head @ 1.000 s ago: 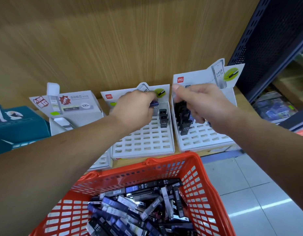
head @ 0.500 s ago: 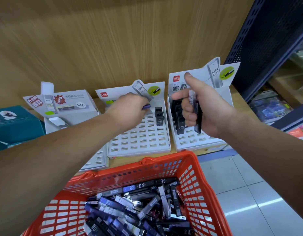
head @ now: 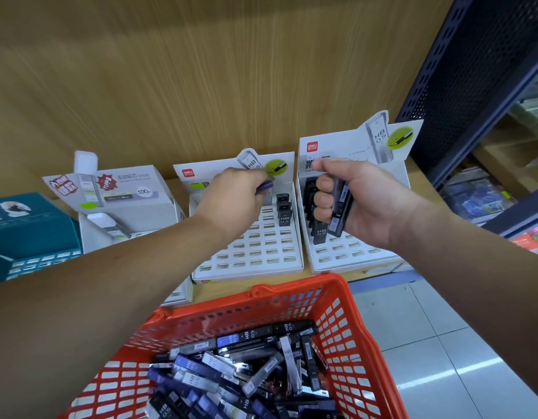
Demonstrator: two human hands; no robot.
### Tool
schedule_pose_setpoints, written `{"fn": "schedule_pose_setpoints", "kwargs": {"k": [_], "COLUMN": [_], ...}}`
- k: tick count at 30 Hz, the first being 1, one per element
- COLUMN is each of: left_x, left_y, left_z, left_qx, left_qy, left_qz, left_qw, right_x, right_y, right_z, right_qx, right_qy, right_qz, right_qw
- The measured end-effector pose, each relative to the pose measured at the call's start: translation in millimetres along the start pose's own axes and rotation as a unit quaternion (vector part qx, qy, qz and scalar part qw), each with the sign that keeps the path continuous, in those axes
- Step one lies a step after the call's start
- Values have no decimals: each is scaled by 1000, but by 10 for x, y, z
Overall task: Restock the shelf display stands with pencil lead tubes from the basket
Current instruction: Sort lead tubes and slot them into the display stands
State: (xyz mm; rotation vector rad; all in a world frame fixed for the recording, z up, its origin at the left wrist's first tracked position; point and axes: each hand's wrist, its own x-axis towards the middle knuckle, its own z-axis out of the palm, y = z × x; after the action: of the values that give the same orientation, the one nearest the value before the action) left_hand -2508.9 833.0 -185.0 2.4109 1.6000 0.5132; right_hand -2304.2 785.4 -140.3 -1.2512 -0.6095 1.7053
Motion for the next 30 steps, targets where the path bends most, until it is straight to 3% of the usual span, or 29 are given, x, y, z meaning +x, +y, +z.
{"fn": "schedule_pose_setpoints", "kwargs": {"k": [4, 8, 10, 12, 15, 20, 26, 28, 30], "left_x": [-54, -65, -79, -140, -226, -184, -153, -119, -91], "left_y": [-4, 47, 223, 432, 638, 601, 508, 452, 361], "left_z": [-3, -114, -238, -338, -338, -342, -382, -429, -532], "left_qx": [22, -141, -262, -371, -438, -400, -322, -319, -298], "left_qy": [-20, 28, 13, -60, -120, -43, -33, -16, -8], "left_qz": [-22, -28, -73, -124, -159, -86, 6, -6, -27], "left_qw": [999, 989, 962, 918, 877, 911, 946, 948, 954], "right_x": [-2, 21, 46, 55, 62, 33, 12, 1, -18], "right_y": [-2, -27, -55, -90, -125, -134, -150, -140, -120], "right_z": [58, 94, 126, 176, 242, 321, 376, 347, 265], "right_qx": [8, 40, 63, 95, 138, 147, 221, 158, 5], "right_qy": [-4, 19, 41, 72, 97, 142, 149, 190, 247], "right_qz": [-22, -52, -64, -69, -71, -89, -56, -89, -122], "right_qw": [1000, 998, 995, 991, 983, 975, 962, 965, 961]}}
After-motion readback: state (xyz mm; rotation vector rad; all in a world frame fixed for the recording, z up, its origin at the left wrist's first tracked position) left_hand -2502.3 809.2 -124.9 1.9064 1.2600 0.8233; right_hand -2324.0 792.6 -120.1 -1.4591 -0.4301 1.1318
